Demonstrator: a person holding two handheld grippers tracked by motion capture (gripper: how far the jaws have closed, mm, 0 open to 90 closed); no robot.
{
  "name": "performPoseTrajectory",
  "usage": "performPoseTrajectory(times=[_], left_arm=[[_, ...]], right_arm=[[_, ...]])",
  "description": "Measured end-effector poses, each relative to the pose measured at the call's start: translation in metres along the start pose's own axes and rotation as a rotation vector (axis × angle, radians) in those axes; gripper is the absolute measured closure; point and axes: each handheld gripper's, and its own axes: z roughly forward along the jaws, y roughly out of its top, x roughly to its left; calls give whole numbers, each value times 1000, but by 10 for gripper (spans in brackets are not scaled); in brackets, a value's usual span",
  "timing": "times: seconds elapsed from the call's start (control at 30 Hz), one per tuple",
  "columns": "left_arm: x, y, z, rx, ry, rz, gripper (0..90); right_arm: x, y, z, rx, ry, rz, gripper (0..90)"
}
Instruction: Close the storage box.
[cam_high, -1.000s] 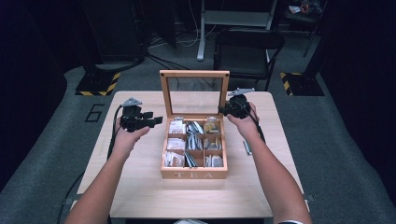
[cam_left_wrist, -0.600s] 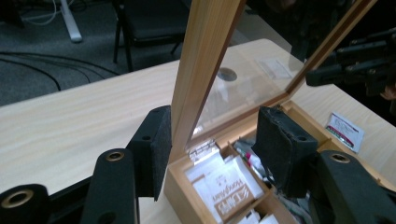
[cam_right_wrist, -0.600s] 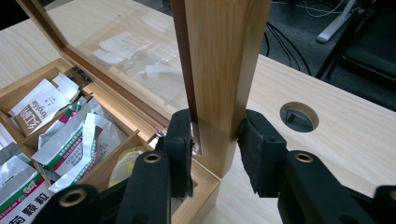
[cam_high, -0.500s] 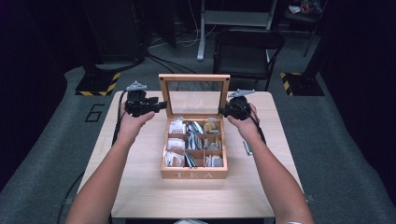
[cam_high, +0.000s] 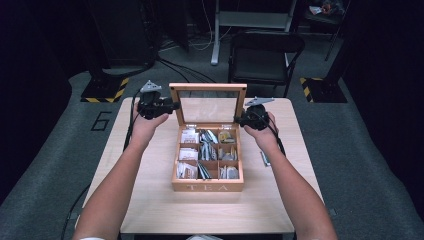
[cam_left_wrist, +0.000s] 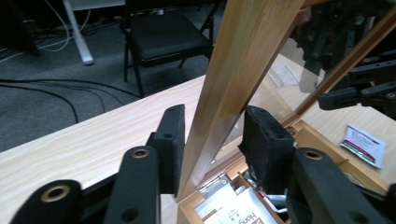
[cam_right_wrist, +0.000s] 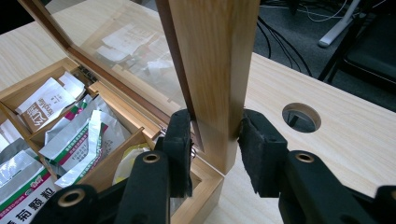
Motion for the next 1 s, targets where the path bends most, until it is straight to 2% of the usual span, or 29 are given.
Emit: performPoseTrajectory(times=[0.1,0.33,0.4,0.43,0.5,0.73,0.8,0.9,1.0], left_arm=[[-2,0,-1,3,5,20,626],[-3,1,-3,17,-2,30,629],[-4,0,-4,18,-3,38,629],[-4,0,-4,22,-4,41,629],[-5,0,-5,23,-3,43,630],[-8,-2,-10,46,-9,55,629],[-10,-3,-11,43,-11,58,628],[-10,-8,-12,25,-23,39,624],[-11,-11,-15,37,-31,40,621]], right_arm=[[0,-1,0,-4,3,-3,642],[-1,-1,-1,-2,10,6,635],[-2,-1,-3,-8,19,16,585],[-1,-1,-5,-19,24,48,556],[-1,1,-9,-26,44,49,553],[5,6,-28,-20,28,52,508],[8,9,-35,-27,30,38,508],[13,14,-45,-42,35,16,501],[18,19,-52,-44,38,-6,501]])
